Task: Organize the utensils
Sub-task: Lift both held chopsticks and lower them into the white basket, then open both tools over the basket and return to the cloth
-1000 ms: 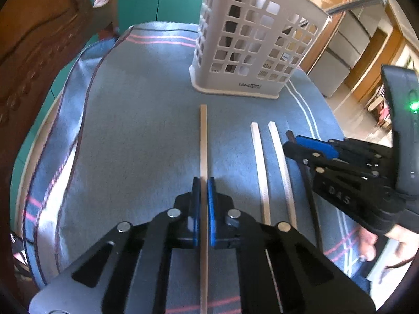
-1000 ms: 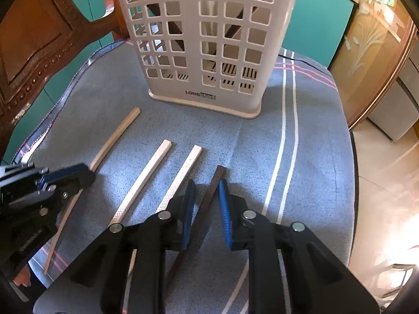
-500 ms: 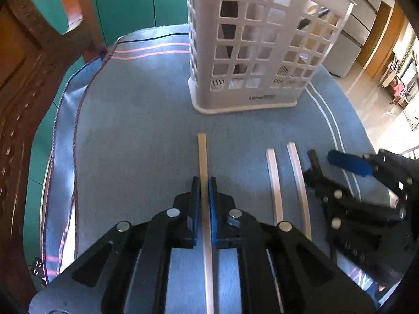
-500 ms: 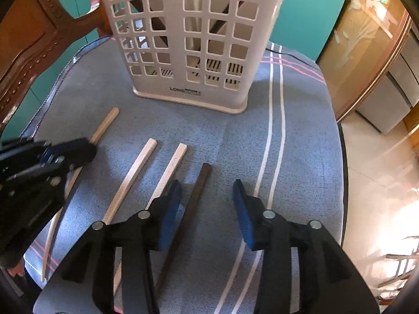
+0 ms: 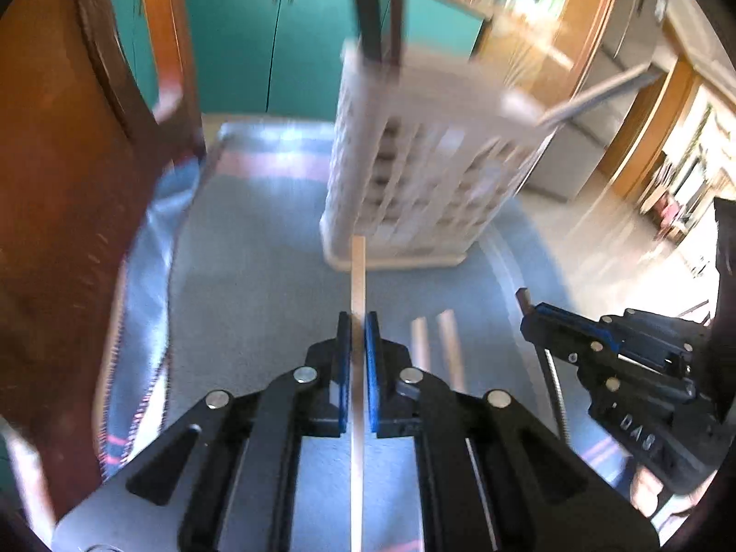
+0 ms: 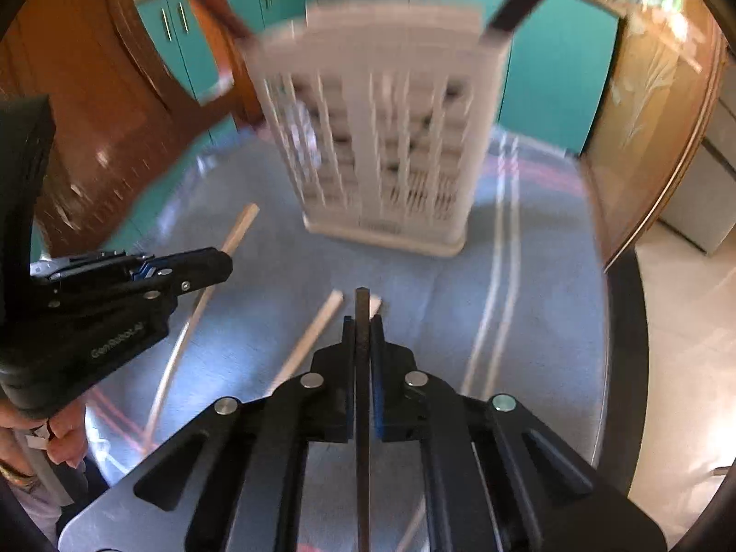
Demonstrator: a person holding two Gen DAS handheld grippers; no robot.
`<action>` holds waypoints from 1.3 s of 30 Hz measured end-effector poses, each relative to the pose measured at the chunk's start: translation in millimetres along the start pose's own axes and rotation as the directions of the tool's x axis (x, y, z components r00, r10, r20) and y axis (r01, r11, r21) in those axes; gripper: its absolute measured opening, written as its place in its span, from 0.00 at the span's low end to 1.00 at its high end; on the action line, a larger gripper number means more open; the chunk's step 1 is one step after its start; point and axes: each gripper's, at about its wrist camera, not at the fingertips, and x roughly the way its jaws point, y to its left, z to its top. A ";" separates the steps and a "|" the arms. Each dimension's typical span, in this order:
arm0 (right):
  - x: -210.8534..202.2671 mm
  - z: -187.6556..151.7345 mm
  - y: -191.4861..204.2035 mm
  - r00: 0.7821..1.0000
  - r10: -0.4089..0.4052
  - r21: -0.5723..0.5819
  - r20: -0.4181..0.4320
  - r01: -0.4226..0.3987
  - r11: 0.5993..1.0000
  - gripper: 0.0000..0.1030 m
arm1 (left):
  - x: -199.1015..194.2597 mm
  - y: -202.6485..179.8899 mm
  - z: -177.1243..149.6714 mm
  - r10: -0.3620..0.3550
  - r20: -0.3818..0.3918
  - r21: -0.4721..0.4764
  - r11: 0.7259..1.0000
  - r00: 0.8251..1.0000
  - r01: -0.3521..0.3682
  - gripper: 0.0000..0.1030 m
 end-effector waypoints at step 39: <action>-126.6 81.1 -47.7 0.825 -0.063 0.144 0.562 -0.023 0.989 0.15 | -95.0 -27.4 107.0 0.076 0.462 -0.034 0.997 0.884 -0.068 0.20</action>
